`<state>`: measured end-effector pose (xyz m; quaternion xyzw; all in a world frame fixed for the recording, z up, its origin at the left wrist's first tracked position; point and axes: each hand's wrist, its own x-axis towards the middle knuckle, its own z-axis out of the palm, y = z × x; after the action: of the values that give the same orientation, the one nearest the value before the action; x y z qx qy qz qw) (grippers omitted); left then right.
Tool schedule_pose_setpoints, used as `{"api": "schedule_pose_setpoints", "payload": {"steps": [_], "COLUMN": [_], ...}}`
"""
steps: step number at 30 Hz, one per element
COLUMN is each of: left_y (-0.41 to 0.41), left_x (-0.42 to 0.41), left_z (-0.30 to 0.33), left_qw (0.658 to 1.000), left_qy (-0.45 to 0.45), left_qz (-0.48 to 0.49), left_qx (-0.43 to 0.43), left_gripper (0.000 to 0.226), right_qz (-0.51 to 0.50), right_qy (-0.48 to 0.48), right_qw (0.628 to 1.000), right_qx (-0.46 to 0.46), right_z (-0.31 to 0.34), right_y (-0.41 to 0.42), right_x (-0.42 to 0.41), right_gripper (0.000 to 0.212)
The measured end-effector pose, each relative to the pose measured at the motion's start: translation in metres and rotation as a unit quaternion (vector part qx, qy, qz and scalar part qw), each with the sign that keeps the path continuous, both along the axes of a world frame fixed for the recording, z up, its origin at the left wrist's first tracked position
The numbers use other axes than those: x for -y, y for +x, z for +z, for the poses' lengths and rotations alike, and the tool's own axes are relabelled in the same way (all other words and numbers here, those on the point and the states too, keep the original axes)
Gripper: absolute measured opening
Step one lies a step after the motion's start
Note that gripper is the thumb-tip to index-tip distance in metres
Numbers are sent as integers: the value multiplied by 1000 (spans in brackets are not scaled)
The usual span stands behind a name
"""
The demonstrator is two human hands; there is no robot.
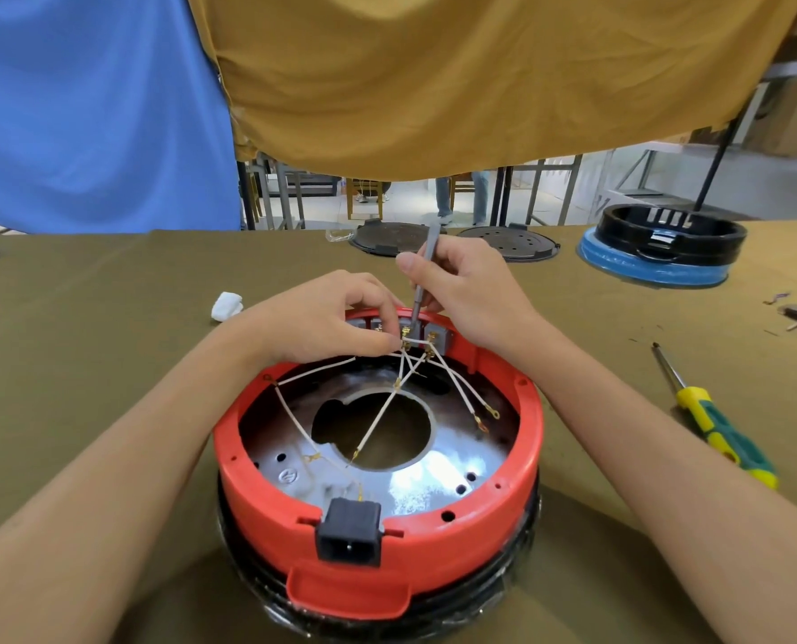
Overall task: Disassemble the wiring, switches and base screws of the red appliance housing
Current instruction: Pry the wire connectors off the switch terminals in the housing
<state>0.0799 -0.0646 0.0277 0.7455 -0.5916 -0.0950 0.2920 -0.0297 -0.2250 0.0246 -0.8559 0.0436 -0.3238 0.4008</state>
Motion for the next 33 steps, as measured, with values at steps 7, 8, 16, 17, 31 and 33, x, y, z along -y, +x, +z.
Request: {"api": "schedule_pose_setpoints", "payload": {"steps": [7, 8, 16, 17, 31, 33], "left_y": [0, 0, 2, 1, 3, 2], "left_x": [0, 0, -1, -1, 0, 0], "left_z": [1, 1, 1, 1, 0, 0], "left_qw": [1000, 1000, 1000, 1000, 1000, 1000], "left_qy": [-4, -7, -9, -11, -9, -8], "left_qz": [10, 12, 6, 5, -6, -7], "left_qx": [-9, -11, -12, -12, -10, -11], "left_gripper": [5, 6, 5, 4, 3, 4], "right_qz": [-5, -5, 13, 17, 14, 9], "right_qy": [-3, -5, 29, 46, 102, 82], "right_qw": [1000, 1000, 999, 999, 995, 997], "right_qx": [22, 22, 0, -8, -15, -3], "right_z": [1, 1, 0, 0, -3, -4], "right_y": [-2, -2, 4, 5, 4, 3], "right_x": [0, 0, 6, 7, 7, 7], "right_gripper": [32, 31, 33, 34, 32, 32]}}
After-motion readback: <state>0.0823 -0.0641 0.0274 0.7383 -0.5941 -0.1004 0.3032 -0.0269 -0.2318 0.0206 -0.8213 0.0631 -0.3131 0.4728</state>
